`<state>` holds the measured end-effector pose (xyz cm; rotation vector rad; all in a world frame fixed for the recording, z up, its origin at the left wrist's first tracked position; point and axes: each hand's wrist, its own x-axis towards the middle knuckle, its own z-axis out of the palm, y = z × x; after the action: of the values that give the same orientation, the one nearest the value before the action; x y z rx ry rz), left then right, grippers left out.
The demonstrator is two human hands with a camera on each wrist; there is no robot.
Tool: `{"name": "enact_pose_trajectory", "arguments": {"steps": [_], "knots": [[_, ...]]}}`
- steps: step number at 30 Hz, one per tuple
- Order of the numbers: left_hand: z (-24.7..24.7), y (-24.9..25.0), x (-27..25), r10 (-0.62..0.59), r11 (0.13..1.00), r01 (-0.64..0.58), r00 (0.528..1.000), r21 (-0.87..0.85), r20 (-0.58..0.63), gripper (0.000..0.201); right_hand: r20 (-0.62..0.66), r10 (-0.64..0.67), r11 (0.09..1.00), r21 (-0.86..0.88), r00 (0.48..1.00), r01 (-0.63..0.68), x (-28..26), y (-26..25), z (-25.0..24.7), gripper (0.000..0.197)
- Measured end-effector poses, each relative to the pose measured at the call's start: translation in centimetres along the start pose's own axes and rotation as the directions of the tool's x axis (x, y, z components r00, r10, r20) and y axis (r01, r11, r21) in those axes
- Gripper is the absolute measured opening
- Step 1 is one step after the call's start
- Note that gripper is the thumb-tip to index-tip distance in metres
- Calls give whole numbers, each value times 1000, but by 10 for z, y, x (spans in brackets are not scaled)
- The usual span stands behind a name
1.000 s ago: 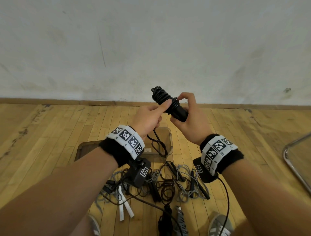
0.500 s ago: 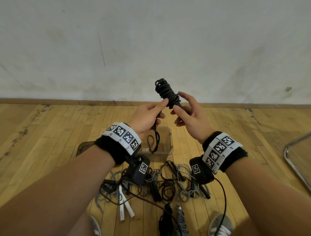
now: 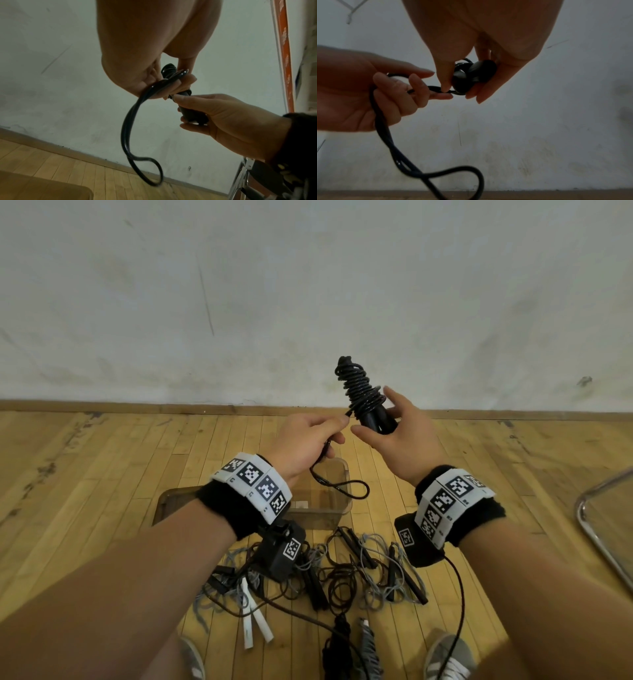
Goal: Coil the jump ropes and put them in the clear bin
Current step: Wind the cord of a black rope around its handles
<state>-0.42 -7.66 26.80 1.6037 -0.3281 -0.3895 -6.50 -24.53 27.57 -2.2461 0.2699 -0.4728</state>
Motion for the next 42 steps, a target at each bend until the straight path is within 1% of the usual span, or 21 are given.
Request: {"name": "enact_pose_trajectory", "arguments": {"steps": [3, 6, 8, 11, 14, 15, 17, 19, 20, 21, 22, 26, 29, 33, 36, 40, 42], "knots": [[4, -2, -2, 19, 999, -20, 1000, 39, 24, 20, -23, -52, 999, -15, 998, 52, -2, 0, 4, 77], [7, -4, -2, 1, 999, -1, 1000, 49, 3, 41, -17, -83, 996, 10, 996, 84, -5, -1, 7, 66], [7, -3, -2, -7, 999, 8, 1000, 47, -17, 51, -16, -104, 994, 22, 994, 105, -5, 1, 8, 62], [8, -3, -1, 6, 997, -2, 999, 76, -48, 52, 4, -140, 990, 19, 990, 140, -5, 5, 12, 65], [6, -7, 2, 14, 995, -5, 996, 99, -85, 50, 31, -132, 991, 21, 991, 132, -6, 5, 15, 67], [5, -9, 3, 18, 995, -9, 996, 99, -87, 52, 49, -132, 990, 51, 990, 129, -6, 4, 15, 67], [2, -11, 5, 16, 997, -9, 996, 81, -85, 59, 113, -118, 973, 213, 987, 92, -6, 2, 12, 60], [-1, -11, 6, 16, 998, -12, 997, 57, -75, 60, 192, -71, 922, 388, 979, -9, -6, -2, 8, 44], [-2, -11, 6, 19, 998, -15, 997, 54, -69, 59, 221, -41, 894, 443, 974, -63, -8, -5, 7, 35], [-2, -10, 6, 21, 999, -17, 998, 52, -65, 57, 238, -17, 874, 475, 971, -101, -8, -8, 6, 32], [-1, -9, 6, 19, 999, -17, 998, 47, -62, 55, 243, -6, 866, 486, 970, -116, -9, -9, 6, 33], [1, -4, 3, -8, 1000, 8, 1000, 15, -24, 40, 201, -45, 881, 471, 978, -57, -7, -9, 7, 36], [3, -2, 2, -44, 999, 44, 999, -22, -2, 33, 172, -50, 907, 421, 984, -27, -3, -5, 6, 42], [0, -4, 4, -61, 997, 61, 998, 48, -13, 24, 168, -126, 955, 287, 978, 73, -4, 0, 5, 54], [-2, -3, 4, -94, 996, 94, 996, 8, 0, 25, 137, -129, 965, 247, 982, 92, -3, 1, 4, 59], [1, 0, 0, -80, 996, 81, 996, -27, 46, 34, 82, -163, 986, 51, 983, 159, -2, 8, 8, 63], [3, 1, -3, -72, 996, 75, 996, -49, 56, 40, 53, -178, 984, -13, 983, 179, -3, 9, 11, 69]]}}
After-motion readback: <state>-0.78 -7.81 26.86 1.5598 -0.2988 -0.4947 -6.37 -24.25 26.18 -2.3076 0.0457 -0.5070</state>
